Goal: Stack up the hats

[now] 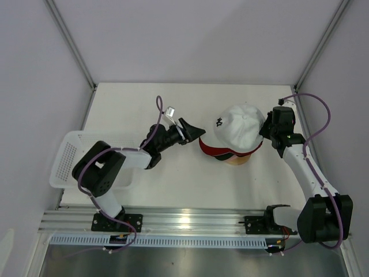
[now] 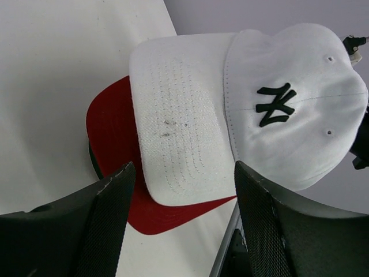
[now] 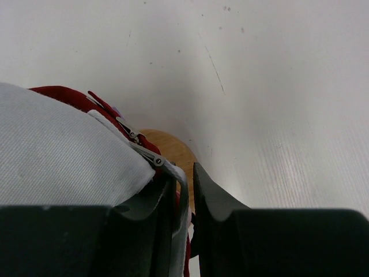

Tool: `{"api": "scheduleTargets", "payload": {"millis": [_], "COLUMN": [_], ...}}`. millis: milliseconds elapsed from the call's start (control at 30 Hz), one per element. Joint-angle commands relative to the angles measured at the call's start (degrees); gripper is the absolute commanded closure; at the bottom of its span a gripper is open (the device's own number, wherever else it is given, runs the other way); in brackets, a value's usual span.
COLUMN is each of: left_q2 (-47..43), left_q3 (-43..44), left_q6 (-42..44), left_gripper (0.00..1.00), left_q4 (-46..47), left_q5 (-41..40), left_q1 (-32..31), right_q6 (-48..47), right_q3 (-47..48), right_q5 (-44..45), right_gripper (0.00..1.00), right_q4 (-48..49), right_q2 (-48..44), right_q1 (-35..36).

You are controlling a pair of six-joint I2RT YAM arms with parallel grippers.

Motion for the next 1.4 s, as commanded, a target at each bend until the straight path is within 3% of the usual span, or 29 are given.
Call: {"api": "scheduleTargets", "payload": {"millis": [0,200,467,567,667,700,800,1067,1367], "left_q2": [1.2,3.6,6.8,7.8,8.2,8.2,7.8,4.9,3.7], "left_q3": [2.9,5.5,8.2,7.5,7.2,7.0,5.7,0.8,-3.3], "left_q6": [-2.4,-5.0,-8.7,-11.4,-13.3,-13.8,-16.6,-27.9,-29.1], "left_gripper": [0.27,0.28,0.37,0.41,0.63,0.77,0.99,0.99,0.99], "left_q4": [4.0,2.6,1.3,4.8,6.9,8.0,9.5,8.4,3.9], "left_q5": [1.3,1.8,2.5,3.6,4.2,4.1,3.6,2.9,1.8], "left_q1": [0.0,0.1,0.1,0.1,0.0,0.0,0.1,0.0,-0.7], "right_q6": [-0.7,-0.5,-0.6,-0.6,-0.5,-0.5,-0.6,-0.5,-0.3], "right_q3": [-1.1,-1.2,-1.2,-1.4,-1.4,-1.4,-1.4,-1.6,-1.6], "right_q5": [-1.7,-2.2,-2.3,-2.4,-2.6,-2.5,-2.0,-2.0,-1.7], "right_gripper": [0.78,0.78,0.78,0.78,0.78,0.78,0.78,0.78,0.78], "right_q4": [-1.7,-1.2,-1.1,-0.9,-0.9,-0.9,-0.9,-0.8,-0.8], "right_q2": [-0.8,-0.5,-0.5,-0.5,-0.2,-0.2,-0.5,-0.4,0.3], "right_q1": [0.9,0.9,0.9,1.0,1.0,1.0,1.0,1.0,1.0]}}
